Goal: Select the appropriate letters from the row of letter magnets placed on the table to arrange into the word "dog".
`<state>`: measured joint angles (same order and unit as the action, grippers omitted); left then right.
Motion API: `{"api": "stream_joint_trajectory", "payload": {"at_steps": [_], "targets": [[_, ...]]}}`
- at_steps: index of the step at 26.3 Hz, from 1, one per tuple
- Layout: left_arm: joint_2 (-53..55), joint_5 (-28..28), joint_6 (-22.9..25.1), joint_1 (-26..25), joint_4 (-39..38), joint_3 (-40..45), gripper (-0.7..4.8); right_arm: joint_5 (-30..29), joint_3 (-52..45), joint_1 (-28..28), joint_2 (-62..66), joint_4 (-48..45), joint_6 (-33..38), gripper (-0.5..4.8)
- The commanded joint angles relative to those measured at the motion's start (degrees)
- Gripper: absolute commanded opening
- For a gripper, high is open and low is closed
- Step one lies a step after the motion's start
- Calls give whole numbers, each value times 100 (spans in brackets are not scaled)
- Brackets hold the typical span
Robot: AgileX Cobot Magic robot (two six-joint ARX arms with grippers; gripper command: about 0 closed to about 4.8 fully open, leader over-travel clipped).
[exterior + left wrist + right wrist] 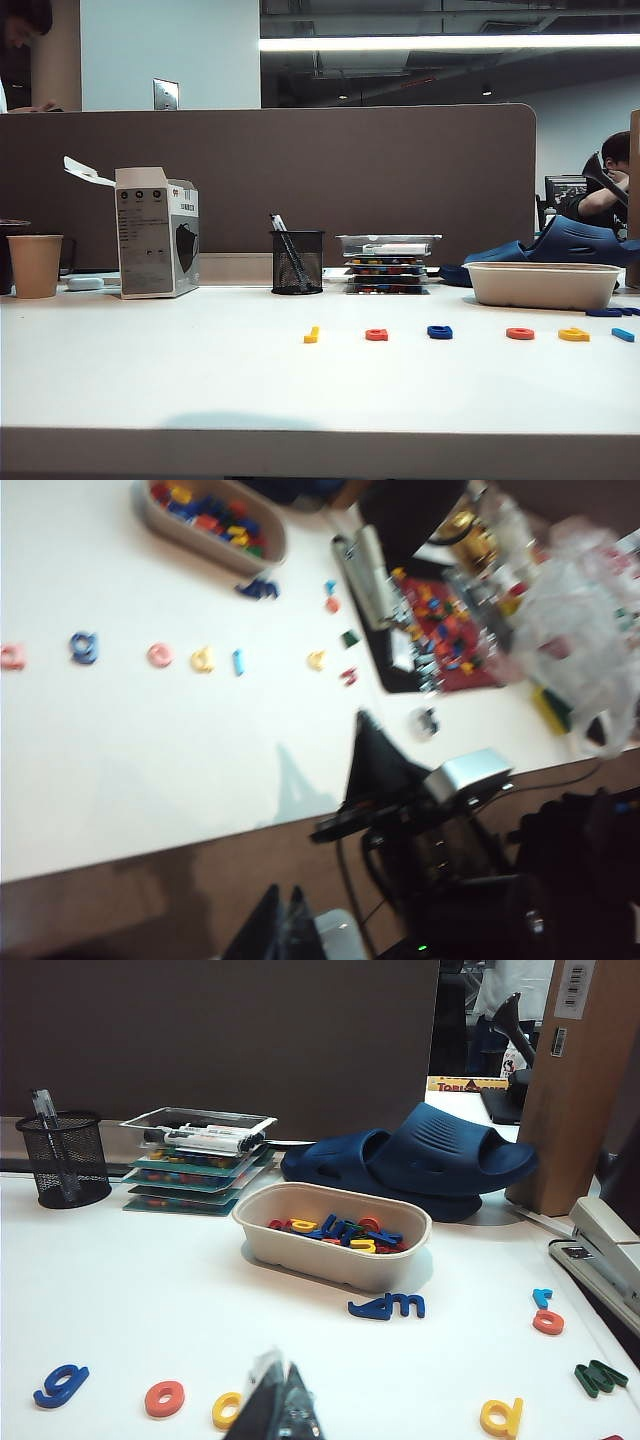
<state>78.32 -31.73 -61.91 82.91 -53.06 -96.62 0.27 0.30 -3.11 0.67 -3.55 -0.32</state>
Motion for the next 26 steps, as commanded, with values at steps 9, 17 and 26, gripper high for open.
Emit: {"api": "stream_joint_trajectory", "payload": {"at_steps": [9,17,26], "targets": [[59,-557,-717,-57,-1429,-42,-5,22,-31,-4,-74,-55,-9,-8],[59,-901,-710,-59,-1849,-42,-5,20,-31,-4,-74,-55,-11,-8],[59,-1071,-710,-52,-1845,-42,-5,17,-31,-4,-74,-59,-11,-8]]}}
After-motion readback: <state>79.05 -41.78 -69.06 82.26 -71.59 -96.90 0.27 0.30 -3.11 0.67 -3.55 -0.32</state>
